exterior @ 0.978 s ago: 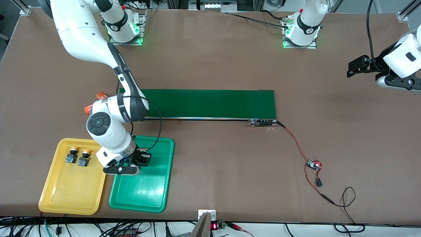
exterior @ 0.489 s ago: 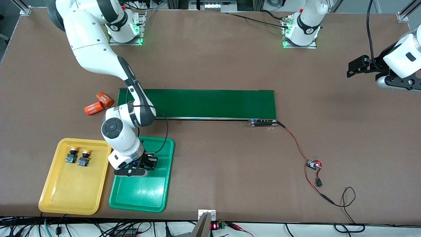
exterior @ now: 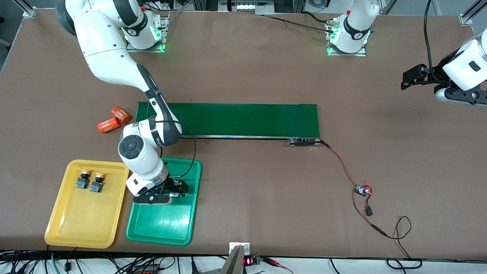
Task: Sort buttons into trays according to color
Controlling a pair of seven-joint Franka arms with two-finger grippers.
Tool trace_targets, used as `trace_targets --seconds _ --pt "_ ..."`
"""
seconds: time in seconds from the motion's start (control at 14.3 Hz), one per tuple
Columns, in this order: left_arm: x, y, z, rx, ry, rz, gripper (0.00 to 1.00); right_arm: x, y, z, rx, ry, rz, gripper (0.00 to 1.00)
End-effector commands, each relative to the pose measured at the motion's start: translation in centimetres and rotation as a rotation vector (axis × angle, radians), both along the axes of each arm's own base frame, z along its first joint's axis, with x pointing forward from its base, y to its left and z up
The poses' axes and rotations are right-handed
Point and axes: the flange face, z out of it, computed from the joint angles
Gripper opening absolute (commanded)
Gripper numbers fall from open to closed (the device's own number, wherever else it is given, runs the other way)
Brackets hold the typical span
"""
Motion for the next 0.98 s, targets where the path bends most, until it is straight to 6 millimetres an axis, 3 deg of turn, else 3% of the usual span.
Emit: trace_targets --seconds 0.0,0.07,0.21,0.49,0.91 --pt "0.4 0.1 0.4 -0.005 -0.008 -0.016 1.0 -1.1 -1.4 4.9 -0.006 -0.002 -0.004 1.0" --pt "0.4 0.1 0.4 -0.005 -0.008 -0.015 1.0 -1.5 -2.4 6.7 -0.016 0.02 -0.01 1.0" --pt "0.4 0.2 0.4 -0.005 -0.008 -0.015 1.0 -2.5 -2.2 10.5 -0.029 0.068 -0.008 1.0" --pt "0.4 0.2 0.4 -0.004 -0.008 -0.013 1.0 -5.5 -4.3 19.8 -0.055 0.147 -0.027 1.0" --pt "0.4 0.3 0.4 -0.006 -0.008 -0.012 1.0 -11.8 -12.9 31.3 -0.105 0.254 -0.03 1.0"
